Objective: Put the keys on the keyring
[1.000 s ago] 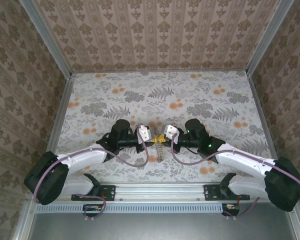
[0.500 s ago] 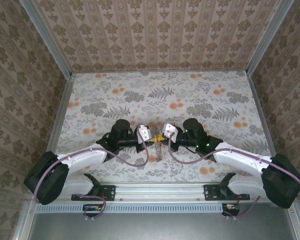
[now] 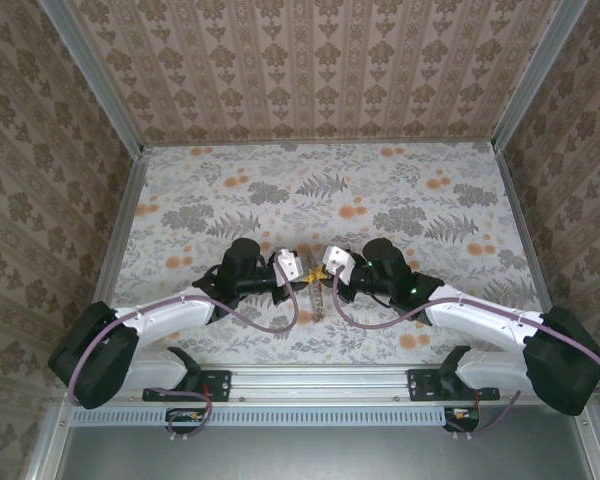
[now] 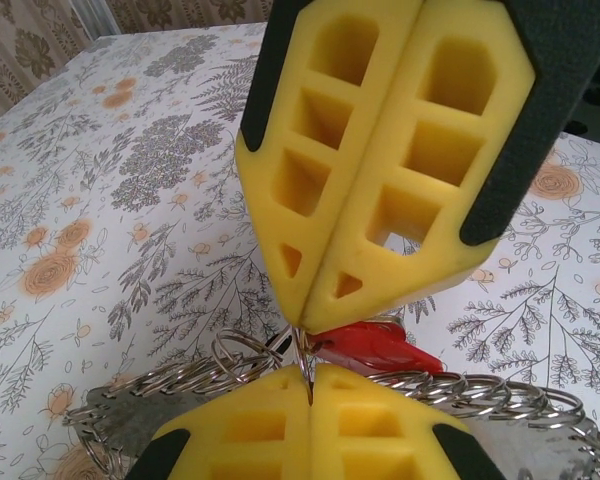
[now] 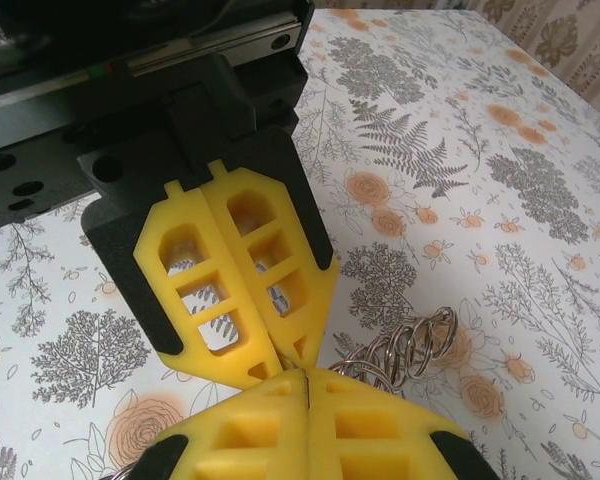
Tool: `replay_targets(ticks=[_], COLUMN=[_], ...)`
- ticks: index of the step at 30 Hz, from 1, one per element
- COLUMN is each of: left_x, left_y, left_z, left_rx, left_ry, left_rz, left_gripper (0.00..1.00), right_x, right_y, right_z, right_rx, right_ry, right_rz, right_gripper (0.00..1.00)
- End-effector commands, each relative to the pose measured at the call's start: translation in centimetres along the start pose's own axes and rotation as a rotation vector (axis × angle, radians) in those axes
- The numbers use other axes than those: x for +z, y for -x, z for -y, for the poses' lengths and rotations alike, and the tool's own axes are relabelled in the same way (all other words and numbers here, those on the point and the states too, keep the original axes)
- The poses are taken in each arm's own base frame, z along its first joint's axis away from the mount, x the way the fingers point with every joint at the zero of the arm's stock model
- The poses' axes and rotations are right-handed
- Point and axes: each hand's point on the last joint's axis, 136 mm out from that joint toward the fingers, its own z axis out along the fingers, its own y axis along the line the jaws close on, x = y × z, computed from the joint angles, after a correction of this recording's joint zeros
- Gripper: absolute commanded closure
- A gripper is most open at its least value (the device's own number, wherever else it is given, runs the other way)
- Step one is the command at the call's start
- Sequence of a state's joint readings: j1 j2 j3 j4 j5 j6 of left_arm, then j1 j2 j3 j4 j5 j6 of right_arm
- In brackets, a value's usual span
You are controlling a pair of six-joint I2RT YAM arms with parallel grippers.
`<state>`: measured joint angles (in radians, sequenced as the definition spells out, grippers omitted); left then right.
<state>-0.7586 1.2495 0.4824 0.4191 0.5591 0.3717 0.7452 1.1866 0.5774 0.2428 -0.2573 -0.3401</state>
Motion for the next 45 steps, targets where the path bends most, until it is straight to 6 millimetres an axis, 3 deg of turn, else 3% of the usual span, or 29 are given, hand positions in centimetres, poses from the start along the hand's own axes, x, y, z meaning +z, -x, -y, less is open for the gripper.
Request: replay_targets(ticks=[1, 17, 27, 45], left_x=[0.1, 0.3, 0.5, 0.8], left_y=[2.3, 1.8, 2.0, 2.3], left_z=[0.4, 0.2, 0.2, 0.4], left_rx=[0.066, 0.057, 0.056, 0.062], left_ry=[-0.036, -0.021, -0.027, -0.059], left_rz=[0.072, 0.071, 0.075, 0.083], left_gripper=[1.00, 1.00, 1.00, 1.00], right_x=[-0.5, -0.9, -1.0, -2.0], right_y=[0.8, -0.2, -1.4, -2.2], right_z=[2.4, 2.7, 1.9, 2.1], right_rx=[0.036, 0.135, 0.128, 0.055], right_ry=[-0.117, -0.132, -0.099, -0.119], right_rz=[-0.007, -0.030, -0.078, -0.124], right_gripper=[1.00, 1.00, 0.85, 0.79])
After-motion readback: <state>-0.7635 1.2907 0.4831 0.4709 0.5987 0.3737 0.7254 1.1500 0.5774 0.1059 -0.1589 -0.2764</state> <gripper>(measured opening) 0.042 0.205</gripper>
